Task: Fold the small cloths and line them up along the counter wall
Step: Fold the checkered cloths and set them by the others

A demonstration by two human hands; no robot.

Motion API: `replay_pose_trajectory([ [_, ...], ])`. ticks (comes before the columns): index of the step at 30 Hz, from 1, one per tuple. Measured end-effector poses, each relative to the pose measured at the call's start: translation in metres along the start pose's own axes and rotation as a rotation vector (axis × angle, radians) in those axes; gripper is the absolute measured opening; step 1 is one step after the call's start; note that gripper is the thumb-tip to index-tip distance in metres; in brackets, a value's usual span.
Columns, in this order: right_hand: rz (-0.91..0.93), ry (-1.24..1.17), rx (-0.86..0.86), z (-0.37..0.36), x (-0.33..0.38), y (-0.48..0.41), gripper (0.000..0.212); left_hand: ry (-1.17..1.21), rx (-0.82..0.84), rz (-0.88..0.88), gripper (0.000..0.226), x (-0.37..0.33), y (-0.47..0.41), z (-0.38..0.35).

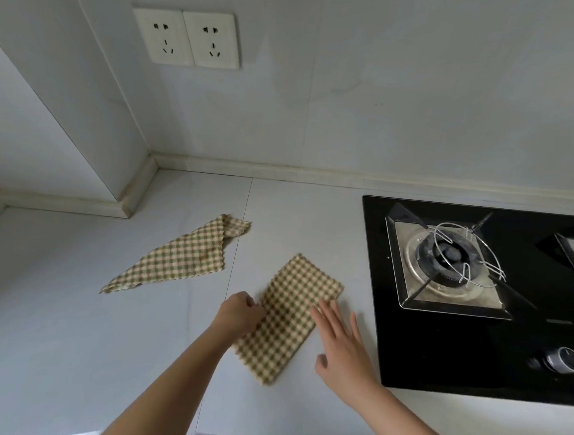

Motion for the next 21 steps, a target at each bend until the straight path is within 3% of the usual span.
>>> replay_pose_trajectory([
  [3,0.053,0.010,0.005,-0.008,0.004,0.005,0.119,0.533,0.306,0.130,0.018,0.010,0.006,-0.002],
  [5,0.103,-0.030,0.007,-0.007,0.010,0.000,0.120,0.782,0.449,0.178,0.015,0.012,0.016,-0.002],
  [8,0.155,-0.162,-0.013,-0.002,0.022,-0.012,0.092,0.978,0.529,0.238,0.017,0.012,0.032,-0.001],
  [10,0.153,-0.255,0.013,-0.004,0.024,-0.016,0.070,0.988,0.499,0.245,0.020,0.019,0.034,0.000],
  [13,0.118,-0.398,0.041,-0.010,0.021,-0.016,0.055,0.696,0.152,0.108,0.024,0.041,0.026,0.005],
  [17,0.022,-0.651,0.068,-0.001,0.017,-0.020,0.049,0.110,-0.362,-0.328,0.028,0.069,0.013,0.008],
  [21,-0.075,-0.857,0.106,-0.001,0.015,-0.024,0.047,-0.263,-0.468,-0.685,0.057,0.064,0.000,-0.002],
])
Point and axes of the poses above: each hand's wrist, its own y-axis away from the middle knuckle, its own z-axis out of the back of the hand, x = y × z, the point moved 2 cm from there along -y, towards the middle knuckle, and after that the axes turned 7 degrees about z, right-handed, at the moved point
